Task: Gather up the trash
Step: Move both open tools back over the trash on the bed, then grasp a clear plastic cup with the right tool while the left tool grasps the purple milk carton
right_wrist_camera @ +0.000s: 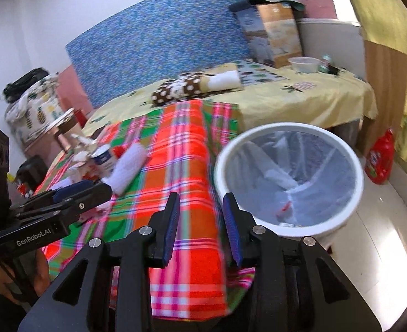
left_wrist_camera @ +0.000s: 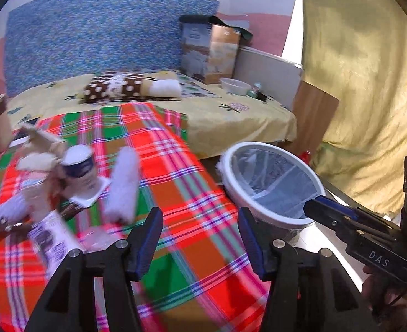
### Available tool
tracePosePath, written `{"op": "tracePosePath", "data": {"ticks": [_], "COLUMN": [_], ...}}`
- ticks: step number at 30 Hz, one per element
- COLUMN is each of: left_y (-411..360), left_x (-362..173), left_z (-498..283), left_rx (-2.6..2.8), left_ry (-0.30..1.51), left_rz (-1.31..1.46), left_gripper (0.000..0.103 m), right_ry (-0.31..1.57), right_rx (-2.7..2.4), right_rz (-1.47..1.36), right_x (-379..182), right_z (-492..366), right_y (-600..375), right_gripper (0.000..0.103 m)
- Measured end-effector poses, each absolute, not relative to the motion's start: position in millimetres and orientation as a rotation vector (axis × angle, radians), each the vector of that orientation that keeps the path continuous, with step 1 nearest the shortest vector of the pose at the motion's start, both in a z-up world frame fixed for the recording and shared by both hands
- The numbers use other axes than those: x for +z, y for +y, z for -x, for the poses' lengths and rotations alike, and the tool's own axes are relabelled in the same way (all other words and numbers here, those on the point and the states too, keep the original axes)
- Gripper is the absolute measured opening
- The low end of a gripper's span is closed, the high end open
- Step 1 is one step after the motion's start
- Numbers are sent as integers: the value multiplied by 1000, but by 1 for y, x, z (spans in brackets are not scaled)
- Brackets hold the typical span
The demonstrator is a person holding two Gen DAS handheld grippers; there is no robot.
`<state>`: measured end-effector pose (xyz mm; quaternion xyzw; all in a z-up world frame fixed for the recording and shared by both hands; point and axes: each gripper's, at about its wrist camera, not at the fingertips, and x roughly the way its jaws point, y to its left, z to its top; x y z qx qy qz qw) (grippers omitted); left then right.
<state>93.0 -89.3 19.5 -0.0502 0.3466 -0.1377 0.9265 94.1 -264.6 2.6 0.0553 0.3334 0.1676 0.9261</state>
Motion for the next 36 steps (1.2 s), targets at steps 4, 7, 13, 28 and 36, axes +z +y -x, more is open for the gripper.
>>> {"op": "tracePosePath", "data": {"ticks": [4, 7, 13, 28, 36], "left_y": [-65, -47, -15, 41, 63], "left_x": [22, 22, 19, 6, -2], "left_z": [-78, -66, -48, -36, -39], "left_rx": [-230, -191, -107, 23, 54], "left_ry": [705, 696, 682, 682, 697], "left_rz": [116, 125, 138, 197, 226], "left_gripper": [56, 56, 56, 57, 59], "right_ry": [688, 689, 698, 718, 762], "right_rx": [395, 425, 487, 608, 663], "right_rz": [-96, -82, -52, 7, 47], "right_x": [3, 3, 3, -1, -12], "right_z": [-92, -88, -86, -90, -104], "right_y": [-246, -233, -210, -160, -124], "right_gripper": [36, 36, 36, 36, 40]}}
